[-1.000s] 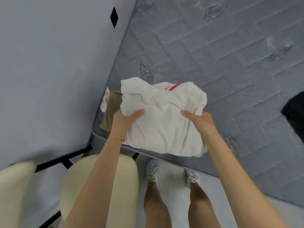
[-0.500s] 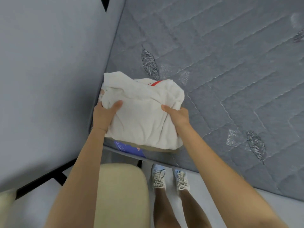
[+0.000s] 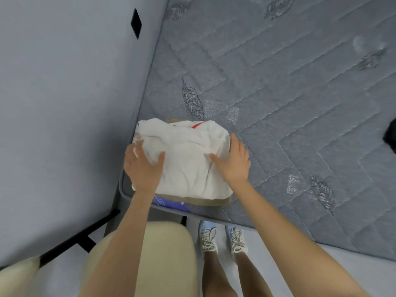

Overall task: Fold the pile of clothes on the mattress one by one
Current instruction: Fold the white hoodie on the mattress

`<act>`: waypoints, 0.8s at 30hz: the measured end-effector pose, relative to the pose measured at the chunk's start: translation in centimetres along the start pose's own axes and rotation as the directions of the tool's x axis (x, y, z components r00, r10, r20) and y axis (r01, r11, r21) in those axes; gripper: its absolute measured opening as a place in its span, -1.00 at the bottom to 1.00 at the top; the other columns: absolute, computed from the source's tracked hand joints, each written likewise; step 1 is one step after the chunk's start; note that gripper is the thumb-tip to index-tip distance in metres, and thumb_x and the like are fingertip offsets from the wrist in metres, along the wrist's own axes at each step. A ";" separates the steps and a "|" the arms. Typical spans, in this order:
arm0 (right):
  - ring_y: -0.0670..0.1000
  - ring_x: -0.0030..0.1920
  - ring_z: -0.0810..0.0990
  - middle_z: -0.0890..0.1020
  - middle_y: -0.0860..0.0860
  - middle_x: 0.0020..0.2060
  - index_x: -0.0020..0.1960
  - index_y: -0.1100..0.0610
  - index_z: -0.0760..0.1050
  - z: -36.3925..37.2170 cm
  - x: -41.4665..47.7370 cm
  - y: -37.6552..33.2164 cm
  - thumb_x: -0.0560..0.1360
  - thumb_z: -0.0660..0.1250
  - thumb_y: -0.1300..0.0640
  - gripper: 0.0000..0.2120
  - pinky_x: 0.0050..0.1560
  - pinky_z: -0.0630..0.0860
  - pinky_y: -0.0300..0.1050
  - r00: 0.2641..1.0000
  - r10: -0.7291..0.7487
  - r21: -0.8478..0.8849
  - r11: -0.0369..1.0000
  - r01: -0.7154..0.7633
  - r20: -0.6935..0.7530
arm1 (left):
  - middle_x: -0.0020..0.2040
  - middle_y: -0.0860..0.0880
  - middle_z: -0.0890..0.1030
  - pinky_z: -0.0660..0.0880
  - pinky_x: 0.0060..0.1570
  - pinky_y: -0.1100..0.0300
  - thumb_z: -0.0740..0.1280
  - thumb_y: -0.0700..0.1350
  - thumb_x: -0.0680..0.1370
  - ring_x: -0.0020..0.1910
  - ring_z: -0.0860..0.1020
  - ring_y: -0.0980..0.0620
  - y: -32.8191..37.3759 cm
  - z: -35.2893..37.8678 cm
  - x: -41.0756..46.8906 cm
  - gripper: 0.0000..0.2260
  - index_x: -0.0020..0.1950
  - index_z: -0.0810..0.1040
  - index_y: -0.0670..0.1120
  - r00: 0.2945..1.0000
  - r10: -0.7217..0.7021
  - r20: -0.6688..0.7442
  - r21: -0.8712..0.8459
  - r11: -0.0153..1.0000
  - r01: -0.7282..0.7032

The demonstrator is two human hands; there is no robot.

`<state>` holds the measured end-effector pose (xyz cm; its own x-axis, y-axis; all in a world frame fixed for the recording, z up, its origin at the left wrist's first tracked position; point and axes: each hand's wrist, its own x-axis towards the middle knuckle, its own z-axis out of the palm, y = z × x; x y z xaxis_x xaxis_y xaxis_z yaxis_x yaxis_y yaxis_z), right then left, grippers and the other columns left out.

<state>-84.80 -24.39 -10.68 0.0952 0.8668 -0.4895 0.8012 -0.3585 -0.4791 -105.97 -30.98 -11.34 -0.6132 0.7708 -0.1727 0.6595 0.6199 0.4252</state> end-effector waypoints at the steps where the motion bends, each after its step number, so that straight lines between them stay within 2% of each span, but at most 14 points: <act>1: 0.10 0.49 0.14 0.18 0.00 0.52 0.56 -0.02 0.02 -1.2 -1.1 -0.5 0.45 0.33 -0.26 -0.17 0.41 0.13 0.16 0.997 -0.065 -0.039 0.997 0.064 -0.027 | 0.36 -0.27 0.41 0.24 0.31 -0.21 0.25 0.24 0.44 0.32 0.39 -0.32 1.1 -0.9 -0.9 -0.35 0.38 0.40 -0.18 0.996 0.078 0.036 0.079 0.994 -0.081; 3: 0.09 0.51 0.12 0.13 0.00 0.54 0.57 -0.07 0.00 -4.1 -3.2 -1.4 0.50 0.23 -0.29 -0.24 0.42 0.11 0.16 0.991 -0.123 -0.091 0.989 0.119 -0.048 | 0.40 -0.25 0.39 0.04 0.38 -0.24 0.15 0.27 0.46 0.39 0.31 -0.37 3.3 -2.4 -2.7 -0.38 0.37 0.42 -0.11 0.965 0.234 0.122 0.225 0.940 -0.256; 4: 0.09 0.52 0.09 0.11 0.00 0.55 0.57 -0.10 -0.01 -5.7 -4.1 -1.8 0.51 0.19 -0.30 -0.26 0.43 0.08 0.16 0.990 -0.130 -0.118 0.985 0.124 -0.048 | 0.40 -0.25 0.40 0.00 0.37 -0.25 0.12 0.27 0.46 0.40 0.30 -0.38 4.6 -3.4 -3.5 -0.38 0.37 0.44 -0.10 0.946 0.287 0.153 0.271 0.908 -0.319; 8: 0.10 0.56 -0.09 0.02 0.00 0.57 0.57 -0.10 -0.05 -13.0 -7.0 -2.1 0.54 0.13 -0.29 -0.30 0.49 -0.07 0.20 0.991 -0.133 -0.227 0.965 0.130 0.003 | 0.41 -0.22 0.41 0.07 0.38 -0.31 0.07 0.29 0.46 0.42 0.29 -0.37 11.0 -7.3 -5.9 -0.35 0.38 0.47 -0.09 0.905 0.360 0.225 0.302 0.858 -0.416; 11: 0.11 0.56 -0.09 0.03 0.00 0.57 0.57 -0.09 0.00 -18.5 -9.1 -0.5 0.54 0.14 -0.29 -0.30 0.50 -0.09 0.20 0.992 -0.114 -0.251 0.963 0.096 -0.058 | 0.45 -0.20 0.37 0.11 0.35 -0.35 0.10 0.29 0.46 0.46 0.24 -0.33 16.2 -9.4 -8.1 -0.36 0.40 0.45 -0.06 0.871 0.435 0.229 0.263 0.834 -0.485; 13: 0.11 0.56 -0.07 0.06 0.00 0.56 0.56 -0.08 0.03 -22.1 -10.4 1.7 0.52 0.18 -0.29 -0.30 0.50 -0.06 0.19 0.990 -0.087 -0.234 0.970 0.059 -0.109 | 0.49 -0.17 0.31 0.05 0.39 -0.32 0.16 0.28 0.48 0.50 0.17 -0.29 19.5 -10.3 -10.0 -0.38 0.45 0.39 -0.02 0.837 0.515 0.186 0.269 0.792 -0.548; 15: 0.11 0.56 -0.06 0.07 0.01 0.56 0.56 -0.09 0.04 -25.5 -11.8 4.5 0.52 0.19 -0.28 -0.29 0.50 -0.05 0.18 0.988 -0.063 -0.226 0.974 0.030 -0.142 | 0.56 -0.11 0.14 -0.10 0.45 -0.24 0.19 0.28 0.54 0.55 0.00 -0.20 22.7 -10.7 -12.3 -0.37 0.53 0.23 0.04 0.814 0.535 0.227 0.280 0.764 -0.581; 17: 0.11 0.56 -0.05 0.07 0.01 0.56 0.56 -0.08 0.04 -28.8 -12.9 7.7 0.52 0.20 -0.27 -0.29 0.50 -0.05 0.18 0.986 -0.040 -0.226 0.974 0.003 -0.164 | 0.59 -0.06 0.03 -0.18 0.47 -0.19 0.18 0.30 0.54 0.56 -0.11 -0.15 25.7 -10.3 -15.0 -0.35 0.56 0.11 0.08 0.793 0.558 0.244 0.271 0.746 -0.609; 24: 0.13 0.56 -0.07 0.04 0.02 0.57 0.56 -0.07 0.00 -39.2 -14.7 19.7 0.53 0.19 -0.26 -0.29 0.50 -0.05 0.19 0.985 0.010 -0.227 0.973 -0.049 -0.172 | 0.59 -0.03 0.00 -0.20 0.47 -0.15 0.17 0.31 0.54 0.56 -0.14 -0.10 37.6 -5.2 -26.1 -0.32 0.57 0.03 0.11 0.739 0.609 0.288 0.207 0.714 -0.669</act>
<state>-47.28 -30.64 15.66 0.2031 0.9099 -0.3616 0.9086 -0.3127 -0.2767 -67.39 -28.56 13.78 0.0744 0.9894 -0.1248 0.9709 -0.0433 0.2353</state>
